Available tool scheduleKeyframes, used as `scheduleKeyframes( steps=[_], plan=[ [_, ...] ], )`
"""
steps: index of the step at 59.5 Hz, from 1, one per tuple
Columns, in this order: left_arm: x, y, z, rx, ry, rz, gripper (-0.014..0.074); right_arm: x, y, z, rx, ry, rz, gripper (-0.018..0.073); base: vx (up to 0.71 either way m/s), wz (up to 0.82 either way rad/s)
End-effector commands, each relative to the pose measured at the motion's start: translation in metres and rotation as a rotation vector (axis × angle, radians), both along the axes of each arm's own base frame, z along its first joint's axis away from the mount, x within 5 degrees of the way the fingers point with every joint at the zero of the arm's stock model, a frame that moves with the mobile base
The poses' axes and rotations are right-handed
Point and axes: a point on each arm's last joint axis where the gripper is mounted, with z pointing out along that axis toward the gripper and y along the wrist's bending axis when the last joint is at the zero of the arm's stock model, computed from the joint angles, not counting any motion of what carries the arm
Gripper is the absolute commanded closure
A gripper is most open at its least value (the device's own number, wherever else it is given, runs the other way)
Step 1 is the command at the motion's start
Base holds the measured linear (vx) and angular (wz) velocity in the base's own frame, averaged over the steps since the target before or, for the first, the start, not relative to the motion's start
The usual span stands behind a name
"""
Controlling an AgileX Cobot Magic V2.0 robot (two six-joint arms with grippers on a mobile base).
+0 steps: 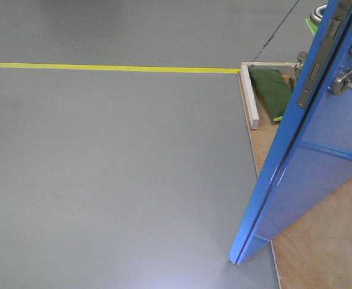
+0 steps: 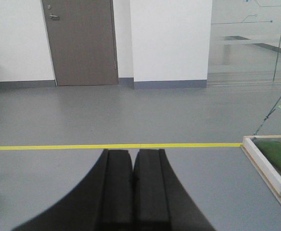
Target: Move to blue door and open it
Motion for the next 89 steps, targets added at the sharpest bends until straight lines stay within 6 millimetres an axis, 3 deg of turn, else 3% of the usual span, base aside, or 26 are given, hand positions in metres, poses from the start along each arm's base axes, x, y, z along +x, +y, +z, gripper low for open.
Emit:
scheduleKeyframes(
  steps=[1,89],
  plan=[
    [-0.0027,-0.0006,0.0173,-0.004,-0.124,-0.006,0.0524,-0.0088,0.0069,0.0196,0.004,-0.072,0.004,0.0561,0.10,0.12],
    [-0.0027,-0.0006,0.0173,-0.004,-0.124,-0.006,0.0524,-0.0088,0.0069,0.0196,0.004,-0.072,0.004,0.0561,0.15,0.05]
  ],
)
